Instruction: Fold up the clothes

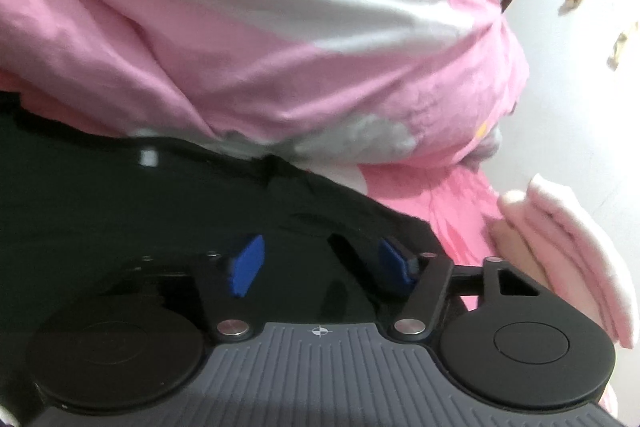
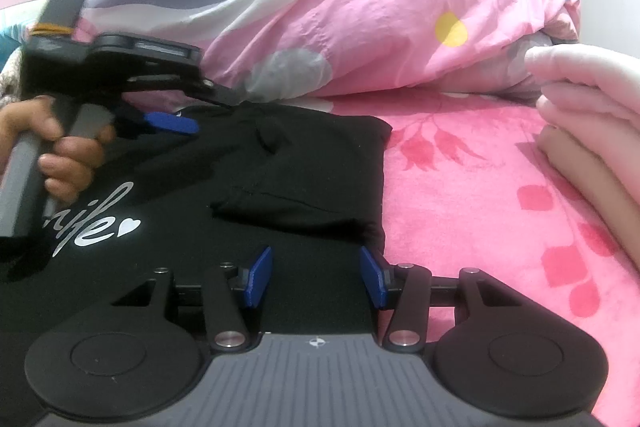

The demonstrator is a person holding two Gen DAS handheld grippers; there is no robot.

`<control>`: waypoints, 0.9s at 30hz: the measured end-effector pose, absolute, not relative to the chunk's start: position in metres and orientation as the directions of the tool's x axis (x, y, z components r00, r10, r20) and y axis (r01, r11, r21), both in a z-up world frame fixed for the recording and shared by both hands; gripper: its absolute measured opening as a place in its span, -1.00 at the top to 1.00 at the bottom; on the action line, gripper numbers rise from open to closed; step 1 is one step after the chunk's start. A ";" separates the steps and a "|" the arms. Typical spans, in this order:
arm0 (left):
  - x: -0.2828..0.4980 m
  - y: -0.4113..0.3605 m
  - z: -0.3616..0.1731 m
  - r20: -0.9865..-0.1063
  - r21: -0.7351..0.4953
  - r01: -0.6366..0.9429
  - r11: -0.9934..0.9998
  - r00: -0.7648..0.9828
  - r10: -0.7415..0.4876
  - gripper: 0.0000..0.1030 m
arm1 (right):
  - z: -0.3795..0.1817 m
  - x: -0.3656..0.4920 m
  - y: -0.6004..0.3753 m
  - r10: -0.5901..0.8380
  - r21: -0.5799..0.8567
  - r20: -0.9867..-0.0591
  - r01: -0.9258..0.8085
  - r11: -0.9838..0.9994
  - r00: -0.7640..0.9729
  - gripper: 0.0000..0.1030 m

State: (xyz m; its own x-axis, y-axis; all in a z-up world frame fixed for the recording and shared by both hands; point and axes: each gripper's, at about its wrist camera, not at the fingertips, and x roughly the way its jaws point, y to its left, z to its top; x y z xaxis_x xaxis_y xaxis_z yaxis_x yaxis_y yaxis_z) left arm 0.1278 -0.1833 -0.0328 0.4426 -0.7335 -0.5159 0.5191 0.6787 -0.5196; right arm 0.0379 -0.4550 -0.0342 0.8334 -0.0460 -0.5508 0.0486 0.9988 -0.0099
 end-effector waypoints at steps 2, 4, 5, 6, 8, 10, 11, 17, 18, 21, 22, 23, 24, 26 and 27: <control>0.131 -0.189 -0.035 -0.525 -0.516 0.522 0.679 0.433 -0.732 -0.17 | -0.034 0.038 -0.454 -0.048 -0.013 -0.551 0.049 0.999 0.833 0.00; 0.133 -0.192 -0.034 -0.524 -0.513 0.532 0.674 0.428 -0.736 -0.16 | -0.035 0.038 -0.454 -0.050 -0.016 -0.551 0.049 0.999 0.833 0.00; 0.134 -0.193 -0.034 -0.523 -0.511 0.537 0.672 0.426 -0.738 -0.16 | -0.035 0.038 -0.454 -0.051 -0.017 -0.551 0.049 0.999 0.833 0.00; 0.134 -0.193 -0.035 -0.516 -0.510 0.547 0.664 0.423 -0.745 -0.16 | -0.035 0.038 -0.453 -0.052 -0.019 -0.551 0.050 0.999 0.833 0.00; 0.135 -0.192 -0.039 -0.501 -0.512 0.564 0.648 0.417 -0.759 -0.16 | -0.035 0.038 -0.453 -0.054 -0.022 -0.551 0.050 0.999 0.833 -0.01; 0.136 -0.192 -0.046 -0.486 -0.520 0.573 0.634 0.412 -0.771 -0.15 | -0.035 0.038 -0.452 -0.056 -0.025 -0.551 0.050 0.998 0.833 -0.01; 0.136 -0.191 -0.047 -0.478 -0.525 0.577 0.626 0.409 -0.777 -0.15 | -0.035 0.038 -0.452 -0.057 -0.027 -0.551 0.050 0.998 0.833 -0.01; 0.134 -0.193 -0.048 -0.437 -0.537 0.613 0.579 0.385 -0.813 -0.14 | -0.036 0.038 -0.450 -0.063 -0.035 -0.551 0.052 0.998 0.832 -0.02; 0.134 -0.193 -0.049 -0.434 -0.538 0.617 0.575 0.382 -0.816 -0.14 | -0.036 0.038 -0.450 -0.065 -0.038 -0.551 0.052 0.998 0.832 -0.02; 0.135 -0.192 -0.050 -0.423 -0.553 0.616 0.561 0.372 -0.826 -0.13 | -0.036 0.038 -0.448 -0.072 -0.051 -0.550 0.053 0.997 0.832 -0.02; 0.136 -0.192 -0.051 -0.420 -0.557 0.616 0.557 0.370 -0.829 -0.13 | -0.036 0.038 -0.448 -0.075 -0.056 -0.550 0.053 0.997 0.832 -0.02; 0.136 -0.192 -0.051 -0.416 -0.561 0.616 0.553 0.367 -0.832 -0.12 | -0.035 0.038 -0.447 -0.077 -0.059 -0.550 0.053 0.997 0.832 -0.02; 0.136 -0.191 -0.051 -0.414 -0.562 0.618 0.550 0.365 -0.834 -0.12 | -0.035 0.038 -0.447 -0.078 -0.062 -0.549 0.053 0.997 0.832 -0.02; 0.135 -0.190 -0.051 -0.409 -0.562 0.624 0.543 0.360 -0.838 -0.10 | -0.035 0.038 -0.447 -0.080 -0.065 -0.550 0.053 0.997 0.832 -0.03; 0.134 -0.190 -0.051 -0.408 -0.562 0.626 0.540 0.358 -0.840 -0.09 | -0.035 0.038 -0.447 -0.080 -0.066 -0.550 0.052 0.996 0.831 -0.03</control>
State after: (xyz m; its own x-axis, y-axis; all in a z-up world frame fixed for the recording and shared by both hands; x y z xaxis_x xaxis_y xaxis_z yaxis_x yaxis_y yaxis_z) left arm 0.1344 -0.1895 -0.0507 0.3581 -0.8399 -0.4079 0.6265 0.5401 -0.5620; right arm 0.0384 -0.4469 -0.0353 0.8315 -0.0800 -0.5497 0.0522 0.9964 -0.0661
